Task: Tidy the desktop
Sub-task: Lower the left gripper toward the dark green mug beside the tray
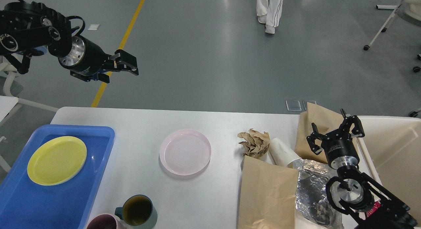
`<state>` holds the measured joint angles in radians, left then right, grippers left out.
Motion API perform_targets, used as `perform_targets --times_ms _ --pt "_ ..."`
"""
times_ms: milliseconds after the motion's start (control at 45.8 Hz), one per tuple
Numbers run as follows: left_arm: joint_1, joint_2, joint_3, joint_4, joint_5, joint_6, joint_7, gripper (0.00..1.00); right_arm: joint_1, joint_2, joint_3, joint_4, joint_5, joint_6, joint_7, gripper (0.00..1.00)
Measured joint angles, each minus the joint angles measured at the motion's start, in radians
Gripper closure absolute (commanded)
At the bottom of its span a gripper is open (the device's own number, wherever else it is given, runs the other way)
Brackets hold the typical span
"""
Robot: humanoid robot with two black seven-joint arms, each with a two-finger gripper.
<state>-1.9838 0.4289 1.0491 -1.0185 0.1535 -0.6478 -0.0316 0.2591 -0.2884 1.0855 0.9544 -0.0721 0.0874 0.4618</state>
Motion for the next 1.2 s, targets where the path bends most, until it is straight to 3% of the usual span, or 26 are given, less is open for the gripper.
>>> perform_targets --times_ms 350,546,678,896,1093,1202 --pt "-0.496 -0.213 0.263 -0.445 -0.241 -0.074 -0.001 0.04 0.000 0.000 0.000 0.000 0.000 0.000 0.000 0.00" --pt "-0.687 -0.283 0.288 -0.630 -0.343 -0.218 -0.007 0.04 0.000 0.000 0.000 0.000 0.000 0.000 0.000 0.00" --pt "-0.752 -0.330 0.331 -0.673 -0.435 -0.301 -0.011 0.04 0.000 0.000 0.000 0.000 0.000 0.000 0.000 0.00" --pt "-0.788 -0.392 0.434 -0.680 -0.459 -0.312 -0.049 0.04 0.000 0.000 0.000 0.000 0.000 0.000 0.000 0.00" --pt "-0.771 -0.366 0.455 -0.677 -0.453 -0.312 0.025 0.04 0.000 0.000 0.000 0.000 0.000 0.000 0.000 0.00" --pt "-0.741 -0.329 0.456 -0.668 -0.453 -0.312 0.040 0.04 0.000 0.000 0.000 0.000 0.000 0.000 0.000 0.00"
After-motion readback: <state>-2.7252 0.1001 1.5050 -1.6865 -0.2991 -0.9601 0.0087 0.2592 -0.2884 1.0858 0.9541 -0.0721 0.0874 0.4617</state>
